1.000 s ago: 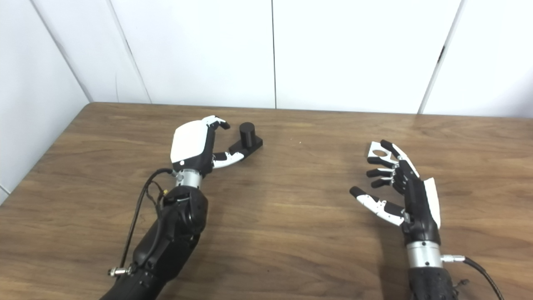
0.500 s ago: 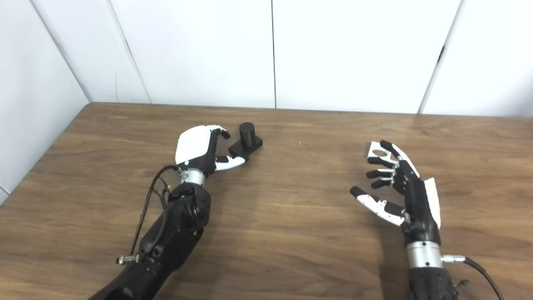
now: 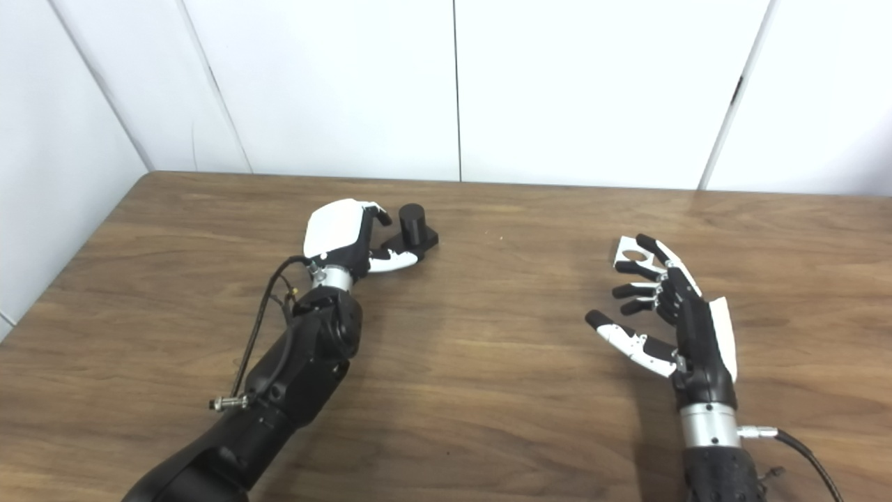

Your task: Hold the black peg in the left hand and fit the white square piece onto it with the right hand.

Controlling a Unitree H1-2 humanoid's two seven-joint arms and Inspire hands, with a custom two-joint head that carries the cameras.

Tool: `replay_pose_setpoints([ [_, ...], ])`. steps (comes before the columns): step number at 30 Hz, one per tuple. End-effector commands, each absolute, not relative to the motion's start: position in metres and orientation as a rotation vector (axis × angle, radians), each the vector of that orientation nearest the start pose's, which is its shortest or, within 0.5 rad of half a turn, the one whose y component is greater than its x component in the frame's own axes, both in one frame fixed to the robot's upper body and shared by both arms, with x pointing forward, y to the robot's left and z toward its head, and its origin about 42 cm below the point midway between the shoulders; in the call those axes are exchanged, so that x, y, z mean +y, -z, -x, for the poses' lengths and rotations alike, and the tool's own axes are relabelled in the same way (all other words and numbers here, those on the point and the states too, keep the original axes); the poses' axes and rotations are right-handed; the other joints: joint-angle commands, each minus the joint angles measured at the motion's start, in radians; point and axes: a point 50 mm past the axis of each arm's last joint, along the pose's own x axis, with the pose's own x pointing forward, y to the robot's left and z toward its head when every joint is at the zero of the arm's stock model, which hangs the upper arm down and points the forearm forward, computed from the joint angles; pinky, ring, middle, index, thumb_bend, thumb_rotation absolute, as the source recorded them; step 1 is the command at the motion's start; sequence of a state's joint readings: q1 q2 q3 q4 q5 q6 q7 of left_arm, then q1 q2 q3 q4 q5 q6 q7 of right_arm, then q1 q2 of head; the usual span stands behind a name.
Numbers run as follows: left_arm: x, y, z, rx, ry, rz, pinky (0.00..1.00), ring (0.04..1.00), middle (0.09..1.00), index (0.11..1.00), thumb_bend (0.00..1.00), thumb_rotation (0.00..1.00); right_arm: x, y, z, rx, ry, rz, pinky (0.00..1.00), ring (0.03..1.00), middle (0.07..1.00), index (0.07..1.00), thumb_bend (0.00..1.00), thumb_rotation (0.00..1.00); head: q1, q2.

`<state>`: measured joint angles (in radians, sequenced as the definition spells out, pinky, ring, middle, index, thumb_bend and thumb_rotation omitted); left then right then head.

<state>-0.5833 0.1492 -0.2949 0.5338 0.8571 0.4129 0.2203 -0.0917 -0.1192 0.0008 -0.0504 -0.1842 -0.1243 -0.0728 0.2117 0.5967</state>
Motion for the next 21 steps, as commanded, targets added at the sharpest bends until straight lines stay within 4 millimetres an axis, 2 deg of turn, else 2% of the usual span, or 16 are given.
replay_pose_setpoints([
  [1,0.1885,-0.1791,-0.4735,-0.014,-0.185,-1.237,0.79,0.831,0.848,0.656,0.82,0.56,-0.2432,-0.1499,-0.3136,-0.299,0.051,0.309,0.50,0.599,0.716,0.847,0.54,0.11,0.000,0.000],
  [4,0.1886,-0.1782,-0.4754,-0.004,-0.177,-1.249,0.79,0.833,0.849,0.659,0.81,0.61,-0.2435,-0.1499,-0.3133,-0.302,0.052,0.310,0.50,0.601,0.713,0.843,0.55,0.11,-0.002,0.003],
  [11,0.1926,-0.1760,-0.4795,0.022,-0.114,-1.331,0.77,0.815,0.814,0.625,0.77,0.62,-0.2447,-0.1491,-0.3111,-0.302,0.056,0.304,0.49,0.587,0.714,0.843,0.55,0.11,-0.004,0.004],
  [17,0.1972,-0.1781,-0.4795,0.024,-0.061,-1.355,0.77,0.791,0.776,0.517,0.70,0.51,-0.2456,-0.1482,-0.3080,-0.293,0.059,0.289,0.49,0.588,0.716,0.844,0.54,0.11,-0.005,0.009],
  [21,0.1981,-0.1817,-0.4773,0.021,-0.047,-1.349,0.78,0.786,0.777,0.511,0.69,0.42,-0.2464,-0.1476,-0.3069,-0.294,0.061,0.291,0.47,0.574,0.713,0.843,0.53,0.08,-0.001,0.013],
])
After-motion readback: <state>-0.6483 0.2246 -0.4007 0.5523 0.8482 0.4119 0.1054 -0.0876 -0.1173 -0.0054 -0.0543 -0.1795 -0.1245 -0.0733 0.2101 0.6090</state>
